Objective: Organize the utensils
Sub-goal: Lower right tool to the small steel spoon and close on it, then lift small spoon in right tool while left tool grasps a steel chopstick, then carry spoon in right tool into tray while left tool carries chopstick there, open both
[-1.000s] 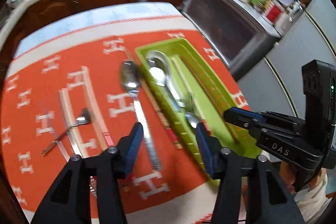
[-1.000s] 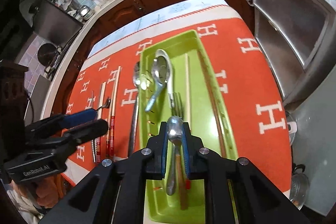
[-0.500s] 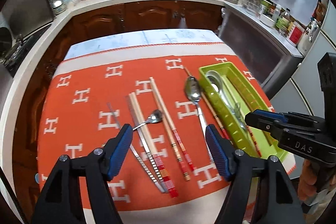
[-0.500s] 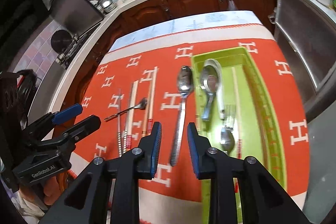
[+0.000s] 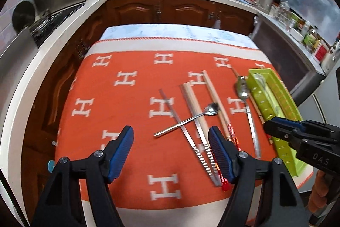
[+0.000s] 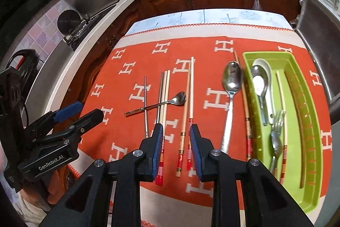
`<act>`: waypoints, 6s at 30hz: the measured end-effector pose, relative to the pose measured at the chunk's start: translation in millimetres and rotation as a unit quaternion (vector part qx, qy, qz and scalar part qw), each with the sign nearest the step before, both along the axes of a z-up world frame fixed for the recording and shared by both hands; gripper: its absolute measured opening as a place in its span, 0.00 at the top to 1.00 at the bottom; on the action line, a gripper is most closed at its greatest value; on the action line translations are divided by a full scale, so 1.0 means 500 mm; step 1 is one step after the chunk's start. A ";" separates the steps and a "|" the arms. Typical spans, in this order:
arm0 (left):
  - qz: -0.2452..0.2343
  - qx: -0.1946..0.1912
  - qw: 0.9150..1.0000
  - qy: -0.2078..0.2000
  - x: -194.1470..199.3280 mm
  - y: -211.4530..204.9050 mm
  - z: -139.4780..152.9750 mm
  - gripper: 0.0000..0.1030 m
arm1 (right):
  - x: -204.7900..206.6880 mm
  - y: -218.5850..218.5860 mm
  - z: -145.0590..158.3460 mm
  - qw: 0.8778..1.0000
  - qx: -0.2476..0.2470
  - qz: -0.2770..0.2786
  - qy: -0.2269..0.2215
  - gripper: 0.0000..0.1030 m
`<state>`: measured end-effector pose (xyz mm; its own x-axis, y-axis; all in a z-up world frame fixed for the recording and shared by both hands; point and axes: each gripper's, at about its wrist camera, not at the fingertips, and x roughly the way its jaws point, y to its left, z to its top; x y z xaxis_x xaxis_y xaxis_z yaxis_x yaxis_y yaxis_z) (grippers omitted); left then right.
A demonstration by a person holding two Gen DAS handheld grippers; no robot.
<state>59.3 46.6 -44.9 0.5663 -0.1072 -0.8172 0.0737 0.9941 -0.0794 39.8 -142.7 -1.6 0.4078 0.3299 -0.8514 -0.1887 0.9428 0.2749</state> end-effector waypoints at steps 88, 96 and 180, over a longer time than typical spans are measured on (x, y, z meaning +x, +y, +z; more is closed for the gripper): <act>0.020 -0.117 0.990 0.076 0.072 0.079 -0.140 0.23 | 0.123 -0.012 -0.130 0.991 0.131 -0.015 0.030 0.97; 0.019 -0.110 0.989 0.097 0.109 0.012 -0.158 0.27 | 0.091 -0.044 -0.119 0.989 0.146 -0.008 0.024 0.97; -0.108 -0.187 0.965 0.150 0.148 -0.479 -0.074 0.96 | -0.028 -0.418 -0.152 0.985 0.094 -0.105 0.100 0.84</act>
<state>133.3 -193.1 -81.7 0.2419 -0.5155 -0.8220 0.1949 0.8557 -0.4793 25.8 -351.8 -77.7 0.3140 0.4154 -0.8538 0.0804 0.8844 0.4598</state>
